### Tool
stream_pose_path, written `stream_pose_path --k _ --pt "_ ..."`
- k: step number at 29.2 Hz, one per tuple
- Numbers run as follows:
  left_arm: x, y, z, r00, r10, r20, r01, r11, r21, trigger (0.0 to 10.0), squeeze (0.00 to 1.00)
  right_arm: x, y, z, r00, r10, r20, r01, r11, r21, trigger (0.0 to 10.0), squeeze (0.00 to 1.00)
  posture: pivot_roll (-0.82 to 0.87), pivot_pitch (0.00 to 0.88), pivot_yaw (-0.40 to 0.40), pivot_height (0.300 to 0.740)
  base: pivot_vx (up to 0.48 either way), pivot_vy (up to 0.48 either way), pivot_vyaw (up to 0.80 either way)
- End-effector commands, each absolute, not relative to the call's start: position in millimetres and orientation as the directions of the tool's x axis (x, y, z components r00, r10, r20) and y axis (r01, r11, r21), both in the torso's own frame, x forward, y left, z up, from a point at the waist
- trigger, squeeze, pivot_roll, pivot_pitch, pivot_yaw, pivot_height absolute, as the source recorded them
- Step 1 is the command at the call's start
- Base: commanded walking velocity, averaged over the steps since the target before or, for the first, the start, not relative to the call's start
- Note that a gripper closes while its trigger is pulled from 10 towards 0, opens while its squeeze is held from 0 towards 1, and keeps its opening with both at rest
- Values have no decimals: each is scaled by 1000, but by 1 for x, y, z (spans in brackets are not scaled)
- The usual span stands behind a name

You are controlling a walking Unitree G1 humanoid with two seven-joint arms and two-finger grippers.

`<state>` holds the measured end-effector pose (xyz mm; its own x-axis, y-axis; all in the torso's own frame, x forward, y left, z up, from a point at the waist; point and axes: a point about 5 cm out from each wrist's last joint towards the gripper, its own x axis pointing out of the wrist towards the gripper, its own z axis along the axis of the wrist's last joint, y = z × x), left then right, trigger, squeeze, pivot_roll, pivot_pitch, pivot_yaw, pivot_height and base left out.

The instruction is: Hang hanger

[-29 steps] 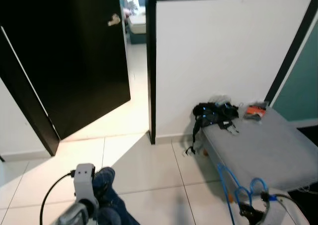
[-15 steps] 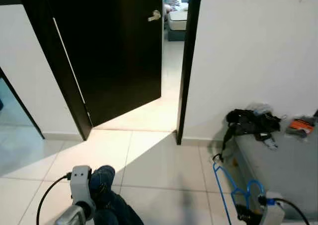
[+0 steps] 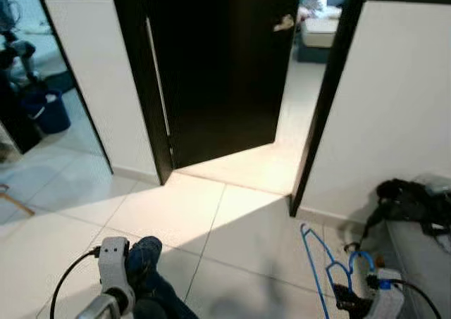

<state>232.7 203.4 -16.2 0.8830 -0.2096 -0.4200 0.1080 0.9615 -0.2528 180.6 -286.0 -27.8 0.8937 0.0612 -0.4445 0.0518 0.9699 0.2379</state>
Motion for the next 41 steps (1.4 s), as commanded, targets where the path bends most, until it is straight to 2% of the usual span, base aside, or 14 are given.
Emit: stream_pose_path --k 1,41 --pt "238 205 -9 894 -217 -392 130 963 -236 10000 0 178 -285 -29 892 60 -448 59 967 247 10000 0 174 0 29 740 0 0 775" --pt "242 198 -2 894 -223 -388 144 964 -222 10000 0 188 -273 -15 901 103 -421 2 970 242 10000 0 169 0 23 740 0 0 775"
